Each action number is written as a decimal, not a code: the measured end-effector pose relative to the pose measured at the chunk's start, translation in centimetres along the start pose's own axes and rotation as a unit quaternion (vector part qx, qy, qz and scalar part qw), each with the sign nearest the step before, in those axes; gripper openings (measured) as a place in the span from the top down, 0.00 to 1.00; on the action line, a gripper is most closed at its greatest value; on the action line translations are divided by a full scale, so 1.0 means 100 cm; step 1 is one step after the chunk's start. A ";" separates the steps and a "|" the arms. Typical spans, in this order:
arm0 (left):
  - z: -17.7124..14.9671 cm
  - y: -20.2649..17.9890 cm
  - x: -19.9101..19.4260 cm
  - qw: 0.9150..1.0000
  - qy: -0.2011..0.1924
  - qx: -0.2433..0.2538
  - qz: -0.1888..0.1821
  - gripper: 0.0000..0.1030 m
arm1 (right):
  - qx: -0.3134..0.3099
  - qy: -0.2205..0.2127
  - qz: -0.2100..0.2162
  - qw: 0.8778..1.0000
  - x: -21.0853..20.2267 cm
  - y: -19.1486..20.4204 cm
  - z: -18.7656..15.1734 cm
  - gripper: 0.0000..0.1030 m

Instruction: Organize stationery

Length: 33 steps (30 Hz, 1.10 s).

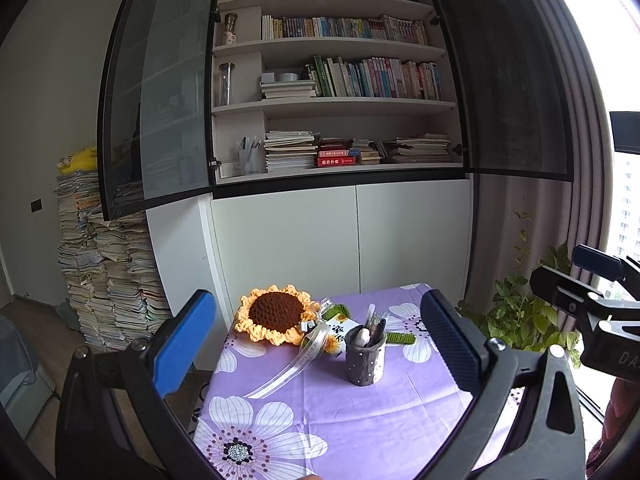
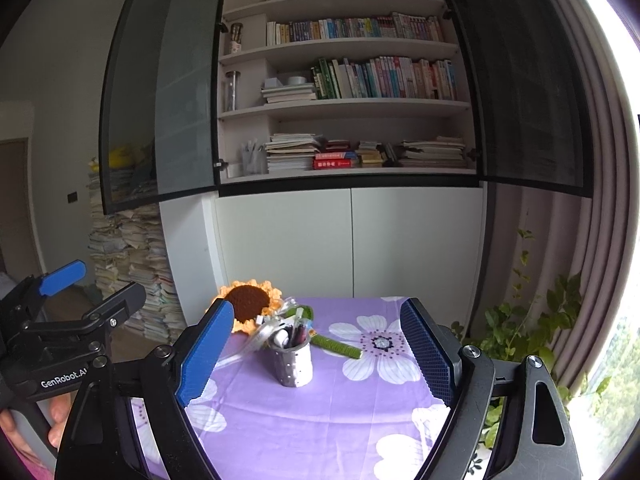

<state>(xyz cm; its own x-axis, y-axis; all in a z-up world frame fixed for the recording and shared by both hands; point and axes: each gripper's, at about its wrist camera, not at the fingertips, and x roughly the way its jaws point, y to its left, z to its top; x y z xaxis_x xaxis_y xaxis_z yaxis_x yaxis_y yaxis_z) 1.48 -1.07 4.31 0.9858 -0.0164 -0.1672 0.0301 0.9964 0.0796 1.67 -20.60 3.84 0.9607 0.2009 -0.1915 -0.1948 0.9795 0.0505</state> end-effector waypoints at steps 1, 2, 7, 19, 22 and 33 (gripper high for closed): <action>0.000 -0.001 -0.002 1.000 -0.003 0.000 -0.001 0.01 | -0.002 -0.003 0.000 1.000 -0.002 0.000 0.000 0.17; 0.001 -0.001 -0.003 1.000 -0.005 0.001 -0.003 0.01 | -0.004 -0.007 0.001 1.000 -0.004 0.001 0.001 0.17; 0.001 -0.005 -0.003 1.000 -0.008 0.005 -0.004 0.01 | -0.022 -0.021 0.001 1.000 -0.009 0.006 0.001 0.17; -0.001 -0.004 -0.003 1.000 -0.006 0.005 0.006 0.01 | -0.026 -0.022 -0.002 0.999 -0.007 0.007 -0.003 0.16; -0.001 -0.003 -0.003 1.000 -0.006 0.002 0.006 0.01 | -0.018 -0.018 -0.002 1.000 -0.006 0.003 -0.003 0.16; -0.003 -0.003 0.002 1.000 0.002 0.002 0.005 0.01 | -0.010 -0.006 -0.003 1.000 0.001 -0.001 -0.006 0.16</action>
<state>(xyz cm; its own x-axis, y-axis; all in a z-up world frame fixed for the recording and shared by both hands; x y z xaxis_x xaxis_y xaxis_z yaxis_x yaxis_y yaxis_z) 1.58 -1.35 3.94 0.9854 -0.0065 -0.1700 0.0212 0.9962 0.0846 1.65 -20.64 3.26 0.9641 0.1956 -0.1795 -0.1933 0.9807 0.0305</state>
